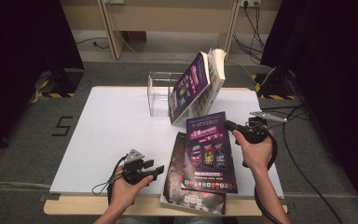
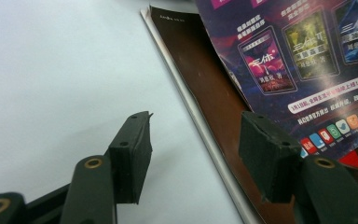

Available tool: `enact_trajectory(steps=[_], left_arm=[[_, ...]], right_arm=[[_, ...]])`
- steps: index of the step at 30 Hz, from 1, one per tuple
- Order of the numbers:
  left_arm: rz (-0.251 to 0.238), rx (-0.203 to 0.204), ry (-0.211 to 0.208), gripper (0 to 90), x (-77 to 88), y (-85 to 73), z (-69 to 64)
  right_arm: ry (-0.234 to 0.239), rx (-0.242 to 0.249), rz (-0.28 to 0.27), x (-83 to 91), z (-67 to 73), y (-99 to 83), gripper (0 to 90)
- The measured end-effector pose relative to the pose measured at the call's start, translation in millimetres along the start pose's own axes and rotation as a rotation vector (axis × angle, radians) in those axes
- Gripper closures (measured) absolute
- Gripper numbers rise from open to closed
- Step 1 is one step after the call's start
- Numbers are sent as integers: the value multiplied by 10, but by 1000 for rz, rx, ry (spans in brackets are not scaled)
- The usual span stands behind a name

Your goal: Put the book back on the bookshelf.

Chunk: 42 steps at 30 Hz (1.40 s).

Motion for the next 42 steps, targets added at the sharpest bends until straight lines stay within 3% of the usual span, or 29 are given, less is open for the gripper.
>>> enact_trajectory(steps=[16,42], left_arm=[[-13,11,16,424,9,7,63],[-41,20,36,418,39,43,111]], right_arm=[[77,111,-144,203,426,258,853],[141,140,-251,179,796,598,854]])
Point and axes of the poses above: each handheld gripper's, and its own axes: x roughly backward along the jaws, y roughly out of its top, z roughly to its left, the point moved 7 cm from there along -x, roughly forward along the jaws, and after that the axes turned 6 degrees about -z, right-handed, at the moved point
